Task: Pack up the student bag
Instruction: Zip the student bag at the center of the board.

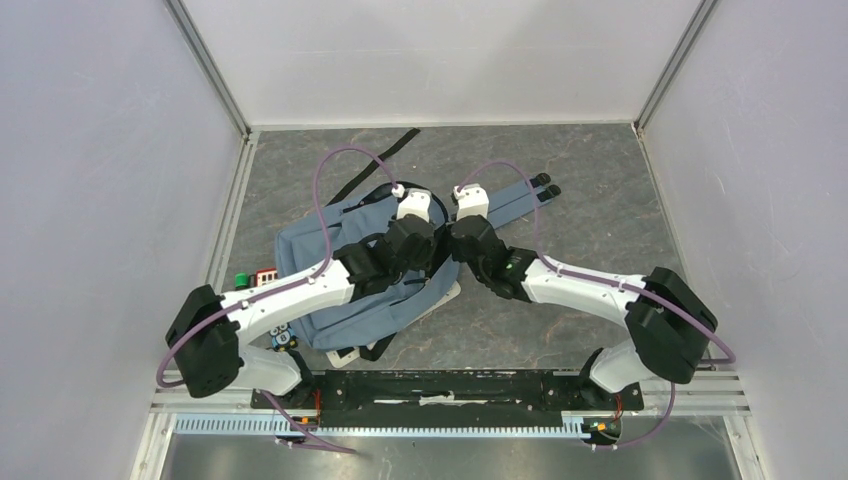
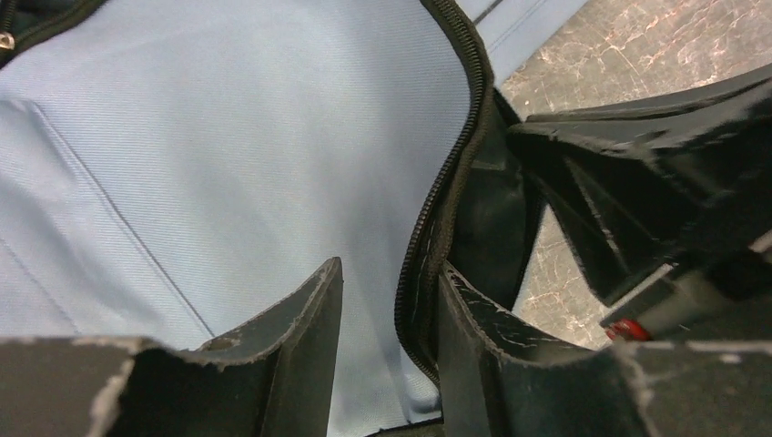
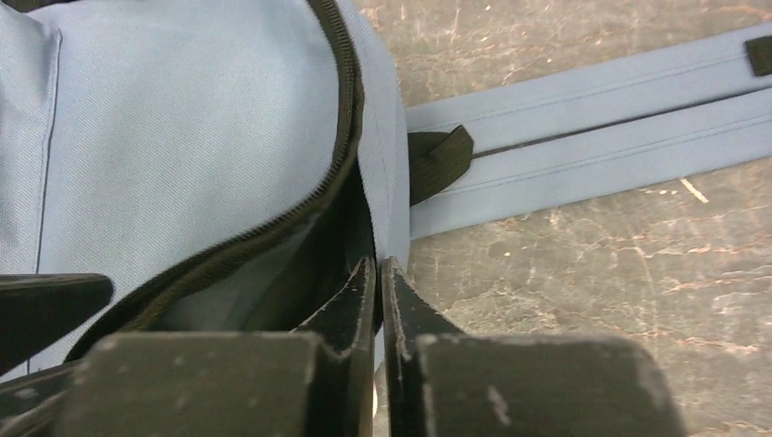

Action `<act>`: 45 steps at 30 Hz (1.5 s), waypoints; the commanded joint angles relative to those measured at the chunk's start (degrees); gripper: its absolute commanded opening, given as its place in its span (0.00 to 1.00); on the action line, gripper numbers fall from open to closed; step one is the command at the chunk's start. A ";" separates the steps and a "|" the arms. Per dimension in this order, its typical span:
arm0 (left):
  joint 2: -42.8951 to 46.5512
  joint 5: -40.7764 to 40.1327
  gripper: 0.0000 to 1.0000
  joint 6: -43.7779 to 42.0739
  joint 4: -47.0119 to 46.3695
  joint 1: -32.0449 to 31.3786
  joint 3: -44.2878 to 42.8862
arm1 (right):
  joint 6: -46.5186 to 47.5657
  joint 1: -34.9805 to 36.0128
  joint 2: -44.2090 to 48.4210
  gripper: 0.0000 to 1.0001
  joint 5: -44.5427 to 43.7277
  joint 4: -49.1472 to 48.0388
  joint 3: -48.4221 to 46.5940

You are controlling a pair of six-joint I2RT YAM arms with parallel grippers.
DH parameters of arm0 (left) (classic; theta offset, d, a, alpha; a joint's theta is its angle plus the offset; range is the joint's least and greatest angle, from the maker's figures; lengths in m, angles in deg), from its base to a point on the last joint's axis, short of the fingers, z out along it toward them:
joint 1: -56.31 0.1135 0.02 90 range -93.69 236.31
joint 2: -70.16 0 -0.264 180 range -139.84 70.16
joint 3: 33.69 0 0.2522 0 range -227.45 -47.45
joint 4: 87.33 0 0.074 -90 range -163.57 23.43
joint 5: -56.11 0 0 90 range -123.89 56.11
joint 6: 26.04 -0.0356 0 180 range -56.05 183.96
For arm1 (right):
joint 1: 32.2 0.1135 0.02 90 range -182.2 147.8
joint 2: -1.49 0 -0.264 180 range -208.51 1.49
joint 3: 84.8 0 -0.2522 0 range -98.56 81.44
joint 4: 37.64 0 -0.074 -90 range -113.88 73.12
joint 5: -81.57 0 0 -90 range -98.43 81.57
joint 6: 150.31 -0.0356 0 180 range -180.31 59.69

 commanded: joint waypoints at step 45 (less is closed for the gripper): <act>31.78 20.74 1.00 -1.59 16.84 8.63 13.82 | 26.18 4.49 -2.99 0.82 34.59 19.54 -16.89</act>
